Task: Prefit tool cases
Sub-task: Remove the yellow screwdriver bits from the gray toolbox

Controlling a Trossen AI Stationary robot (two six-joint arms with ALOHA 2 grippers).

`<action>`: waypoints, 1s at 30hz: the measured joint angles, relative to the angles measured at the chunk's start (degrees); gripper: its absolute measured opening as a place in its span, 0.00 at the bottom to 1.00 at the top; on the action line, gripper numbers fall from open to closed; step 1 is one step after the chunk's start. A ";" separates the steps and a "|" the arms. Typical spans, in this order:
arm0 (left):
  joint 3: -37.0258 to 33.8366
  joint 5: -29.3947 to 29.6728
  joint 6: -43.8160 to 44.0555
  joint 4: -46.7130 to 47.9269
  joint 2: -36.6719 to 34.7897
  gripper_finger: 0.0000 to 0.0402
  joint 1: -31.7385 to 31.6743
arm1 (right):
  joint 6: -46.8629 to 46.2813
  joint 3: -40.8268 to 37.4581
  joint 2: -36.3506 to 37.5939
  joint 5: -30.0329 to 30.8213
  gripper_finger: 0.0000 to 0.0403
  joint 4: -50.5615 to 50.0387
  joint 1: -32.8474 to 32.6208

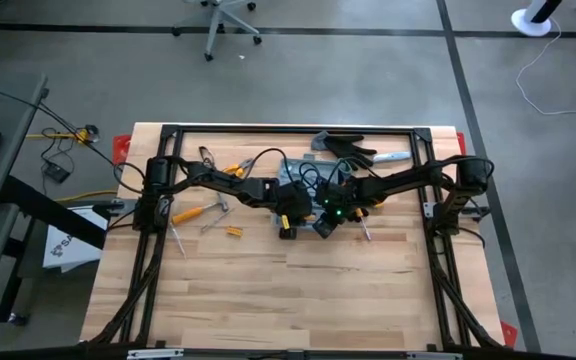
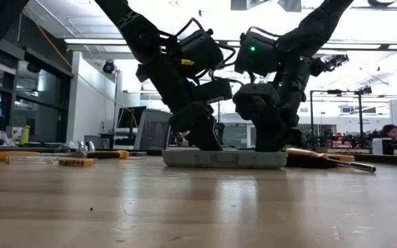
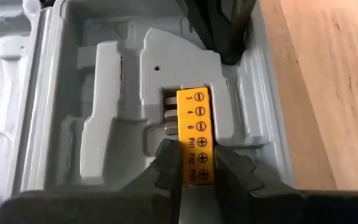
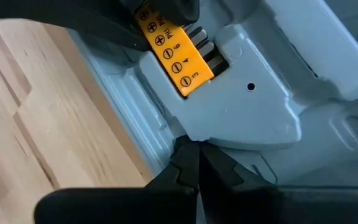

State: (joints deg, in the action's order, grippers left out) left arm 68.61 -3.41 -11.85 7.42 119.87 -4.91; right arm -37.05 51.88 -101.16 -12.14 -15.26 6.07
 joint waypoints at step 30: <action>1.32 3.12 3.13 6.77 -14.71 0.01 -3.37 | -0.53 -1.09 1.53 3.63 0.00 0.17 -0.07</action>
State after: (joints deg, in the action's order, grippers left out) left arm 69.93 -0.30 -8.71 14.19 105.16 -8.28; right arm -37.58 50.79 -99.63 -8.51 -15.09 6.00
